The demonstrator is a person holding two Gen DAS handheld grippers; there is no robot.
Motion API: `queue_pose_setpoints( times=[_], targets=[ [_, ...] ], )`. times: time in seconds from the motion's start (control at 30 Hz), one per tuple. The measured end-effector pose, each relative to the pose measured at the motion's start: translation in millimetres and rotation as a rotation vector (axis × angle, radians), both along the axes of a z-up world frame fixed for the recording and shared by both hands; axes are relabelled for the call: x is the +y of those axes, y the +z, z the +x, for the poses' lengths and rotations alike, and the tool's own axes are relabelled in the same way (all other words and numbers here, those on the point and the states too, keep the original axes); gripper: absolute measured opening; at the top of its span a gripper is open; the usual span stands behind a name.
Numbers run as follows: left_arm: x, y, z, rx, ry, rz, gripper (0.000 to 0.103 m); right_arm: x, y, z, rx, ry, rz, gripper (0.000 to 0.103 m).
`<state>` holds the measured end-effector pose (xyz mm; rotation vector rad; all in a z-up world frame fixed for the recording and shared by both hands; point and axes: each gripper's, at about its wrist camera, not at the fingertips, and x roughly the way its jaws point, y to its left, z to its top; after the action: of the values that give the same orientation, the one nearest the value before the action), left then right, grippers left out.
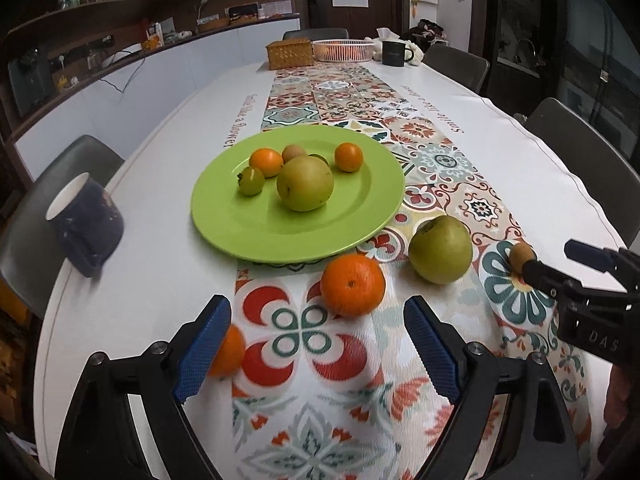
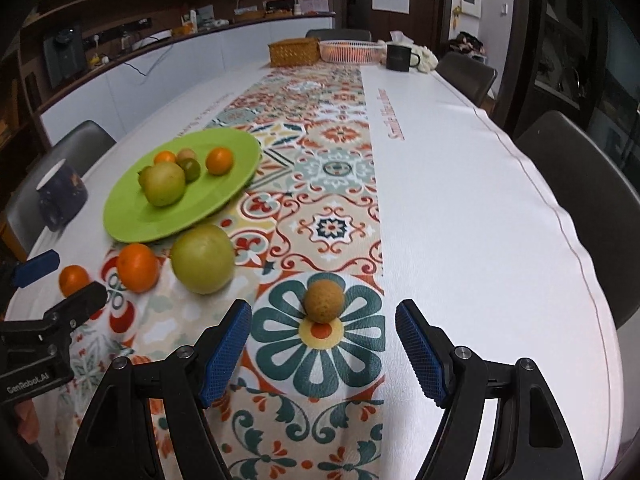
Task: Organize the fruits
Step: 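Grasp an orange with the left tool while the right tool grasps the brown kiwi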
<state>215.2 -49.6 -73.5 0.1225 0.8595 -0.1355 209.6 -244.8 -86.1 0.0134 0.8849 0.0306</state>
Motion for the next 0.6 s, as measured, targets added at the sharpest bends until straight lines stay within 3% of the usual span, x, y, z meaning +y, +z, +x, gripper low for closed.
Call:
queue_pose_setpoints(
  times=[0.23, 0.6],
  targets=[
    [-6.2, -11.0, 18.3, 0.043, 0.002, -0.026, 0.081, -9.1, -14.2, 12.5, 0.041, -0.033, 0.045, 0.064],
    [-11.7, -24.3, 35.2, 0.102, 0.005, -0.077, 0.057, -8.2, -23.7, 20.3, 0.064, -0.024, 0.058, 0.045]
  ],
)
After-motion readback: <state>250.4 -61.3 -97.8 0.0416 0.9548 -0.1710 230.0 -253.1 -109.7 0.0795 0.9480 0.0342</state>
